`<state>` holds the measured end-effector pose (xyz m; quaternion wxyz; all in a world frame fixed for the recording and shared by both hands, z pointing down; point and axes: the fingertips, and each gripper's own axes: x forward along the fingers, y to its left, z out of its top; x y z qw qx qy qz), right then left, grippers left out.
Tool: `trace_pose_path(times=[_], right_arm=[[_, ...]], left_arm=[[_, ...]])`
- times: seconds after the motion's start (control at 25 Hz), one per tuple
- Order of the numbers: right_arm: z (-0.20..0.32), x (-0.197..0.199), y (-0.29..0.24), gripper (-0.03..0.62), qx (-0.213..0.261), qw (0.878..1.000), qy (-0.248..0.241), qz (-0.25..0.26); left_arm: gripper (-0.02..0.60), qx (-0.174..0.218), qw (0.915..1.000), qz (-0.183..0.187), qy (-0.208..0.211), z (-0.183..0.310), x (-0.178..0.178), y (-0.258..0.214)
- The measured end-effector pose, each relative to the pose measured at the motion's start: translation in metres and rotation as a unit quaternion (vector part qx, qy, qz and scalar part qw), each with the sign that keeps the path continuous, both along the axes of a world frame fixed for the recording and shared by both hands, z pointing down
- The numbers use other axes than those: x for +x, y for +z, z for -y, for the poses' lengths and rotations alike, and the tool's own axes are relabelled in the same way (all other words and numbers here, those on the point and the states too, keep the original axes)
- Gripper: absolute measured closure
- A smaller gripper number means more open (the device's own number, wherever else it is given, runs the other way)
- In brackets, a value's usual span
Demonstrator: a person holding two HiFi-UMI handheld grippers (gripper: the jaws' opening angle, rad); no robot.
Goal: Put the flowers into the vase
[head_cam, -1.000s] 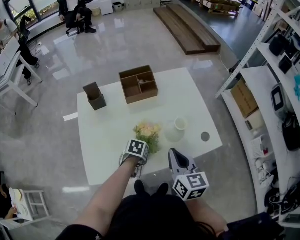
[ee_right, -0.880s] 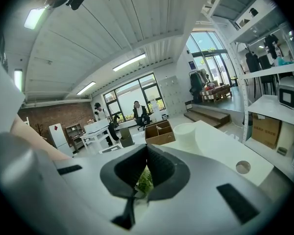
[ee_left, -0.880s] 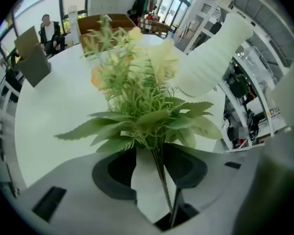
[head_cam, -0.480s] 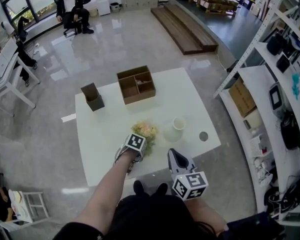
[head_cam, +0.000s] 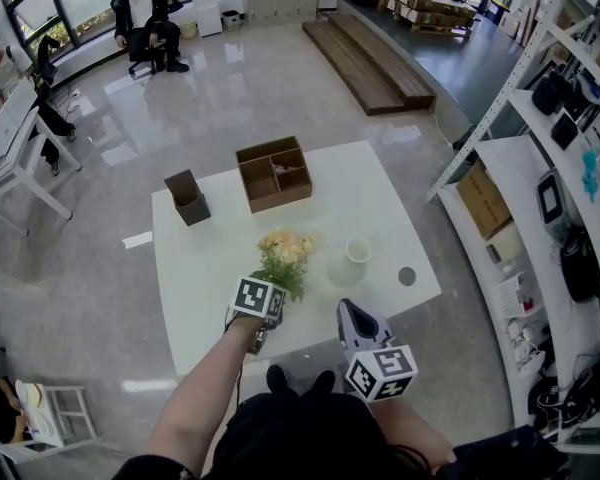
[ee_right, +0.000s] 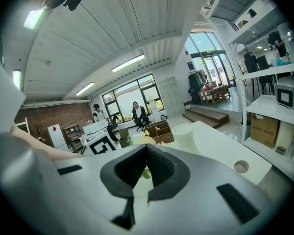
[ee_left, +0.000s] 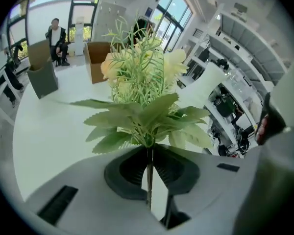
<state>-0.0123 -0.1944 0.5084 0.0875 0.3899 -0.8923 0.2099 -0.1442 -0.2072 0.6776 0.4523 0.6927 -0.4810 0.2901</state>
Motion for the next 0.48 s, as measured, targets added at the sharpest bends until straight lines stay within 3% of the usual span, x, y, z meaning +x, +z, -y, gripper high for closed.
trace_pose_path(times=[0.12,0.2,0.28,0.36,0.4,0.48], right_arm=[[0.001,0.001,-0.004,0.591,0.006,1.0,0.004,0.003],[0.001,0.003,-0.008,0.591,0.014,1.0,0.008,0.01],[0.0,0.005,-0.019,0.591,0.036,0.999,0.015,0.028],[-0.001,0.008,-0.031,0.591,0.062,0.997,0.02,0.046],[-0.002,0.009,-0.035,0.591,0.072,0.996,0.021,0.05],[0.0,0.01,-0.041,0.591,0.084,0.995,0.024,0.051]], left_arm=[[0.538,0.1,0.9942,-0.009,-0.04,0.012,-0.008,-0.046],[0.538,0.179,0.9811,-0.019,-0.07,0.018,-0.013,-0.083],[0.537,0.285,0.9531,-0.025,-0.098,0.019,-0.018,-0.132],[0.537,0.386,0.9147,-0.026,-0.115,0.011,-0.02,-0.18],[0.537,0.42,0.8996,-0.021,-0.117,0.005,-0.02,-0.198],[0.537,0.455,0.8836,-0.007,-0.112,-0.005,-0.016,-0.219]])
